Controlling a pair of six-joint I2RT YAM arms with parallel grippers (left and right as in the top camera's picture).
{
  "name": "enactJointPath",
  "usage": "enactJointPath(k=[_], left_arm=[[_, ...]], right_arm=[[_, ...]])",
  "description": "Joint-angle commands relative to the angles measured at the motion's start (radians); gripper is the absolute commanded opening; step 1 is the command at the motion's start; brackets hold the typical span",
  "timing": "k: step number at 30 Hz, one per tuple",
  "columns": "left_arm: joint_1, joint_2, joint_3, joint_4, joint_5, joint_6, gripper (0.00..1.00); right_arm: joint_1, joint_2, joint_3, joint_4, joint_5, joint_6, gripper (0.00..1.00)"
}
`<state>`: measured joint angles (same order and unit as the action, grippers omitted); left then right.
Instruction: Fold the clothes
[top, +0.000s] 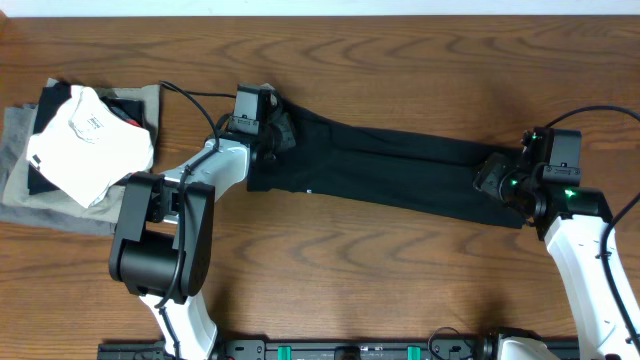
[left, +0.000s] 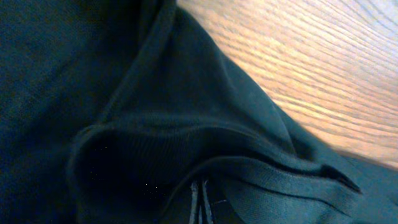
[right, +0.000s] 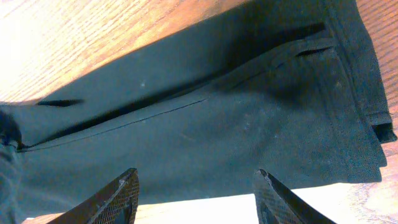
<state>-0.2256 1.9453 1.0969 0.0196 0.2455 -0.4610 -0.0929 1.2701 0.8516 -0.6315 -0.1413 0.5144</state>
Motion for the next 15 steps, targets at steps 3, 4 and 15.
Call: enactJointPath(k=[3,4,15], left_arm=[[0.000,0.017,0.011,0.047,-0.114,0.124,0.06],[0.000,0.017,0.010,0.063,-0.122,0.141,0.07],[0.002,0.004,0.011,0.145,-0.135,0.192,0.23]], right_arm=[[0.008,0.009,0.003,-0.009,0.011,-0.015,0.58],[0.008,0.009,0.003,-0.011,0.011,-0.015,0.58],[0.008,0.010,0.003,-0.021,0.011,-0.015,0.58]])
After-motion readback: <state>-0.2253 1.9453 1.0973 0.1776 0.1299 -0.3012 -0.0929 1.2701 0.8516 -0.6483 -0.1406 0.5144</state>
